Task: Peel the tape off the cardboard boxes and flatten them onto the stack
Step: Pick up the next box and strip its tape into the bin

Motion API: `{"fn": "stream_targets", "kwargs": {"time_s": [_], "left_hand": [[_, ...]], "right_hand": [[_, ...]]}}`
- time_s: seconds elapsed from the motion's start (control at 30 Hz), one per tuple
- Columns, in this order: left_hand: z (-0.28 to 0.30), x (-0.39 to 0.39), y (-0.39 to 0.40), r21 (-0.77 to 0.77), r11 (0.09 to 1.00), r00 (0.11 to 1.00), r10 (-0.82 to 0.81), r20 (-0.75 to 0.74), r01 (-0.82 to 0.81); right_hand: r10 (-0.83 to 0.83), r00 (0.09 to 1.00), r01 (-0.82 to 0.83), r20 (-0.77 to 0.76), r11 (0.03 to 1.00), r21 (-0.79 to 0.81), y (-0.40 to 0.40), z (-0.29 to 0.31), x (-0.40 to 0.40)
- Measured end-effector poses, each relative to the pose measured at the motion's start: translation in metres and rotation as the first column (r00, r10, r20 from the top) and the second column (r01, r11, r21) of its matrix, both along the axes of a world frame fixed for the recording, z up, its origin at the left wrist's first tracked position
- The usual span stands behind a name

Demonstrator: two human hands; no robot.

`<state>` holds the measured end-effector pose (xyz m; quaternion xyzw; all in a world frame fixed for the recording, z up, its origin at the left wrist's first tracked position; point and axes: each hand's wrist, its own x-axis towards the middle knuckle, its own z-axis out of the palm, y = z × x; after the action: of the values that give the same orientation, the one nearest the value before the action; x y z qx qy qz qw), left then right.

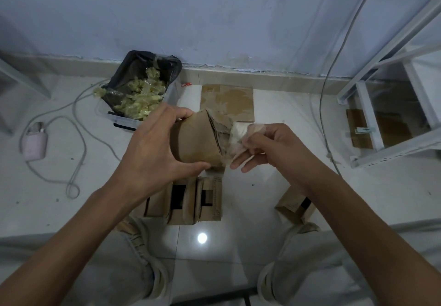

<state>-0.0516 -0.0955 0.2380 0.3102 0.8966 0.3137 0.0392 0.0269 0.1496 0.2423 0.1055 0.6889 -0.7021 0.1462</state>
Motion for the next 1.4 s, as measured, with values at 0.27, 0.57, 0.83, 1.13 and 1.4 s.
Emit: {"fn": "stream_targets", "kwargs": {"time_s": [0.27, 0.57, 0.83, 1.13, 1.4], "left_hand": [[0.017, -0.008, -0.007, 0.064, 0.975, 0.971, -0.217, 0.104, 0.211], [0.018, -0.005, -0.014, 0.037, 0.937, 0.901, -0.344, 0.264, 0.346], [0.019, -0.011, -0.018, 0.062, 0.972, 0.939, -0.234, 0.251, 0.225], [0.015, -0.017, -0.021, -0.07, 0.978, 0.975, -0.19, 0.112, 0.198], [0.014, -0.017, -0.022, -0.197, 0.969, 0.989, -0.15, 0.017, 0.15]], "right_hand": [[0.168, 0.983, -0.14, 0.073, 0.948, -0.285, 0.004, -0.003, 0.009], [0.429, 0.899, -0.38, 0.089, 0.864, -0.331, 0.017, 0.005, 0.007], [0.298, 0.95, -0.293, 0.095, 0.954, -0.063, 0.014, 0.002, 0.002], [0.069, 0.992, -0.076, 0.102, 0.995, 0.061, 0.002, 0.004, 0.01], [-0.116, 0.992, 0.089, 0.05, 0.919, 0.384, -0.005, -0.012, 0.011]]}}
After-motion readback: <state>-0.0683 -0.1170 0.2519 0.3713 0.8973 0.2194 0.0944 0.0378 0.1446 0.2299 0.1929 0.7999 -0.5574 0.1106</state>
